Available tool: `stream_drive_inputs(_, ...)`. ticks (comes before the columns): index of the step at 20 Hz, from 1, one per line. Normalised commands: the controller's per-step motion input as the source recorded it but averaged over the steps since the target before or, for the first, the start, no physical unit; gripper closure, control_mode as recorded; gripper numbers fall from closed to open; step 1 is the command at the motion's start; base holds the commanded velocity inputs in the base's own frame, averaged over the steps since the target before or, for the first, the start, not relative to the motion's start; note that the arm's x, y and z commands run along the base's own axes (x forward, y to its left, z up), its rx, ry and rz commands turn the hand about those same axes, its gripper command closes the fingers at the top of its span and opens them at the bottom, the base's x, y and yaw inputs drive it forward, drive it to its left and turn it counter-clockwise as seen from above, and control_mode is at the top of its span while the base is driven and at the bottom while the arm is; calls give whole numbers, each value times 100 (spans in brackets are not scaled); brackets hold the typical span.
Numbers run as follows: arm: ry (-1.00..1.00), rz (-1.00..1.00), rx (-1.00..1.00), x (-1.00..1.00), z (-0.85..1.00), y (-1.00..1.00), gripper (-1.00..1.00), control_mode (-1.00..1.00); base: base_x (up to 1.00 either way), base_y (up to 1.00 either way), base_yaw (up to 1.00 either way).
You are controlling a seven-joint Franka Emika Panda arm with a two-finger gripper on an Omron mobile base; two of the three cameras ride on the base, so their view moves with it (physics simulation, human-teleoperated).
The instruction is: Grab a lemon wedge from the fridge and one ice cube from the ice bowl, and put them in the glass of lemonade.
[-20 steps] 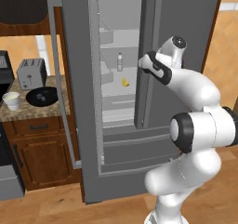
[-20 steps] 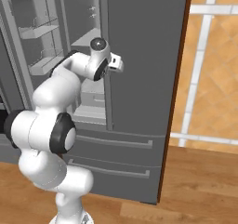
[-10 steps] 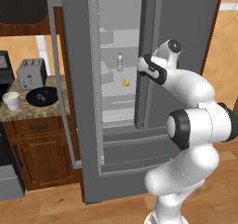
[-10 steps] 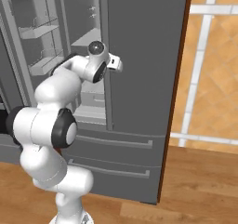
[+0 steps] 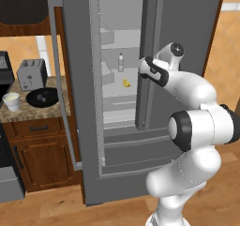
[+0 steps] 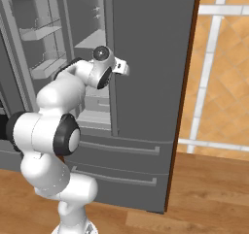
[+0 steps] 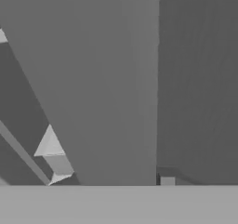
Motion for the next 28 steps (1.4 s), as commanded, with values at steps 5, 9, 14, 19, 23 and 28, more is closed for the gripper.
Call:
stream_drive_inputs(5,-8,-10,1,-47,16,-43,100,-100,0,0,0)
stream_drive_inputs(9,-14,-27,0,-94,38,-96,100,-100,0,0,0)
stream_drive_inputs(14,-12,-31,2,-100,50,-100,100,-100,0,0,0)
stream_drive_inputs(19,-20,-29,2,-100,51,-84,-100,-100,0,0,0)
stream_drive_inputs(23,-57,-1,-24,-100,-17,19,-100,-100,0,0,0)
stream_drive_inputs(28,-38,-3,-16,-98,24,97,-100,-100,0,0,0)
